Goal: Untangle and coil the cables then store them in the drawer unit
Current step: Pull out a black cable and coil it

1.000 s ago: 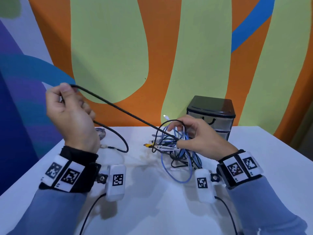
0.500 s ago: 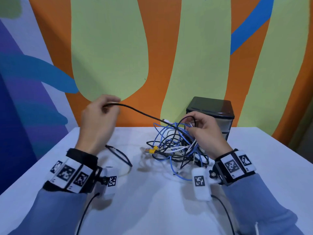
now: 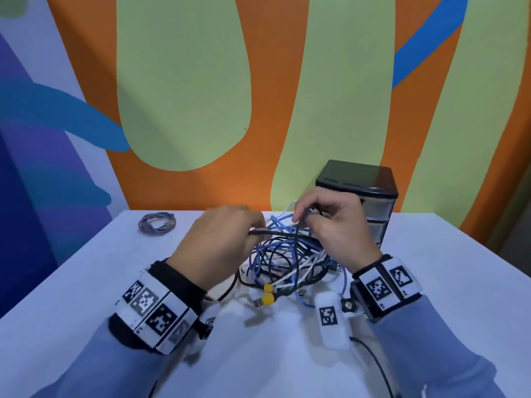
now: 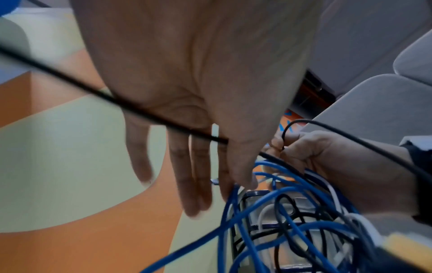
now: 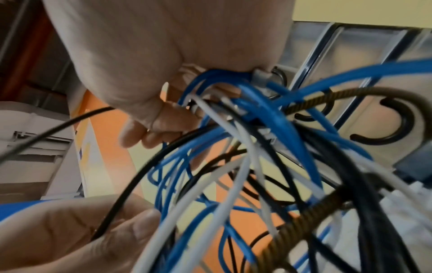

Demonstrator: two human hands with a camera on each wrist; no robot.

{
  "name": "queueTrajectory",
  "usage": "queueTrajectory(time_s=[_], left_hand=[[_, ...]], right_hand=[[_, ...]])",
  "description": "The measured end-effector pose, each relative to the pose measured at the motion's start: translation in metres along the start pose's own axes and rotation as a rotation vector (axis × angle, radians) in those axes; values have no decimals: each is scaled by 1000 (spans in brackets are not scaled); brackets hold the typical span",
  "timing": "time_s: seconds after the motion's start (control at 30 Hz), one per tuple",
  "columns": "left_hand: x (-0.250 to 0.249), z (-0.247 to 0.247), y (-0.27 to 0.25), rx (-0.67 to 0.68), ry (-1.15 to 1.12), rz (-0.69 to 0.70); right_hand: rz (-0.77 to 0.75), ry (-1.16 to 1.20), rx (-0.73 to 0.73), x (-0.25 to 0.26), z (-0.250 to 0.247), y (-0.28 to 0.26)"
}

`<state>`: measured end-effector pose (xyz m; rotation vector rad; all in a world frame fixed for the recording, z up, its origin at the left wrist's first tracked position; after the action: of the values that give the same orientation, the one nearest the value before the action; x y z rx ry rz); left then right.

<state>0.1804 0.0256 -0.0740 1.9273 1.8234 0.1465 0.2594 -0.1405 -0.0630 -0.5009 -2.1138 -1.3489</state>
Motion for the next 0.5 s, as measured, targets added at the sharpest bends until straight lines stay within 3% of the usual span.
queueTrajectory(time_s=[0.1, 0.2, 0.27, 0.37, 0.43, 0.5], left_hand=[[6, -5, 0, -65, -101, 4], [3, -19, -2, -108, -324, 27], [5, -27, -4, -42, -546, -15], [6, -37, -13, 79, -740, -41], [7, -49, -13, -48, -759, 2], [17, -62, -10, -294, -854, 27]], right_hand=[[54, -3, 52, -1, 1, -1], [99, -86, 266, 4, 16, -7], [120, -176, 365, 1, 23, -10], [120, -254, 383, -5, 23, -10], [120, -266, 361, -8, 20, -8], [151, -264, 345, -12, 15, -8]])
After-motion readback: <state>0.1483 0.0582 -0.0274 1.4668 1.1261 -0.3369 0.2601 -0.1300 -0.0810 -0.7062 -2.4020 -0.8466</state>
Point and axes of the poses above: each hand's wrist, its own y-axis towards the middle knuckle, its own z-axis out of the palm, x = y × z, the point moved 7 cm from there along y, towards the middle knuckle, and after that the axes turned 6 degrees about -y, right-handed, at the moved point
